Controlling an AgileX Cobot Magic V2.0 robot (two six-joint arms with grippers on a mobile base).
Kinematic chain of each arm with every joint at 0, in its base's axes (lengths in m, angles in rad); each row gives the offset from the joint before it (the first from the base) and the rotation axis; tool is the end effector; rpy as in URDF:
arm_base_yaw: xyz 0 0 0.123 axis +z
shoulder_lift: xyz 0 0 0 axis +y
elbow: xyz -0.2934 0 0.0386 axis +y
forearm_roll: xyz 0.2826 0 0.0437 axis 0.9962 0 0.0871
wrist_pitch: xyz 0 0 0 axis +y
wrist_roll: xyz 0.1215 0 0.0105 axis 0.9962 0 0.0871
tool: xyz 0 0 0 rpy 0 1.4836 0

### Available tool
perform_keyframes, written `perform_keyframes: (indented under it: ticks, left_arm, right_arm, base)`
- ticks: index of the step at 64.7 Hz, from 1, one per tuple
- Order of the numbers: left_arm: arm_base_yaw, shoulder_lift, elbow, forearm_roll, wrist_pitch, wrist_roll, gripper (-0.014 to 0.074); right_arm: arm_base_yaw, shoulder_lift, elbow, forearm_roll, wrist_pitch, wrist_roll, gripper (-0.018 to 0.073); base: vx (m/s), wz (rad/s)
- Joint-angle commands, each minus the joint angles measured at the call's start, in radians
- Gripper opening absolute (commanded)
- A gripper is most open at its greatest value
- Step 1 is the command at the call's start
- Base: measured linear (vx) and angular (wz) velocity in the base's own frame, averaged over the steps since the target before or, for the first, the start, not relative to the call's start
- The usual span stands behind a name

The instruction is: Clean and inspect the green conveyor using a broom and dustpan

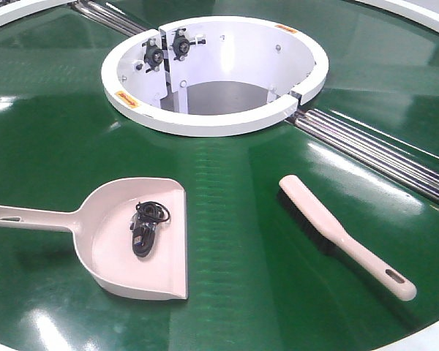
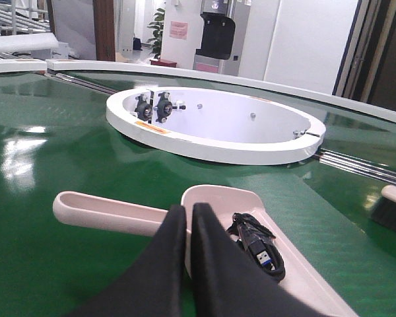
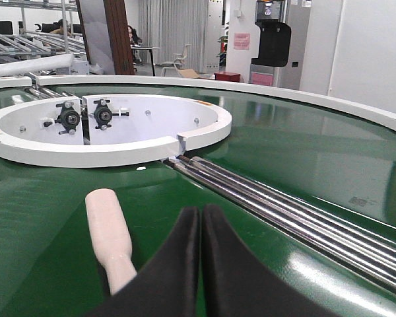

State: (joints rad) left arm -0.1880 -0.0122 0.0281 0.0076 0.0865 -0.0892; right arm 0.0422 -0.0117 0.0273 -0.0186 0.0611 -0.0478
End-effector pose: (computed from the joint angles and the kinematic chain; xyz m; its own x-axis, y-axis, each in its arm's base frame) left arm 0.1094 -0.0207 0.1952 -0.0301 -0.0773 -0.9966 0.1844 0.9795 -0.0815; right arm 0.1113 0.0046 0.1986 0.0132 -0.0658 -0.9977 -0.0403 0.9970 -0.0663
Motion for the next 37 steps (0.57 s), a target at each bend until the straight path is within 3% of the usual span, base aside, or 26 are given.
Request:
perform_keyframes:
  ticks: [1, 37]
  left_arm:
    - [0.0, -0.014, 0.009, -0.008, -0.069, -0.003, -0.0006]
    - [0.0, -0.014, 0.009, -0.008, -0.069, -0.003, -0.0006]
  right_arm:
    - [-0.006, -0.01, 0.004, -0.004, -0.07, 0.002, -0.0008]
    - [-0.006, -0.01, 0.004, -0.004, -0.071, 0.002, -0.0008]
  base:
    - [0.0, 0.0]
    - [0.0, 0.0]
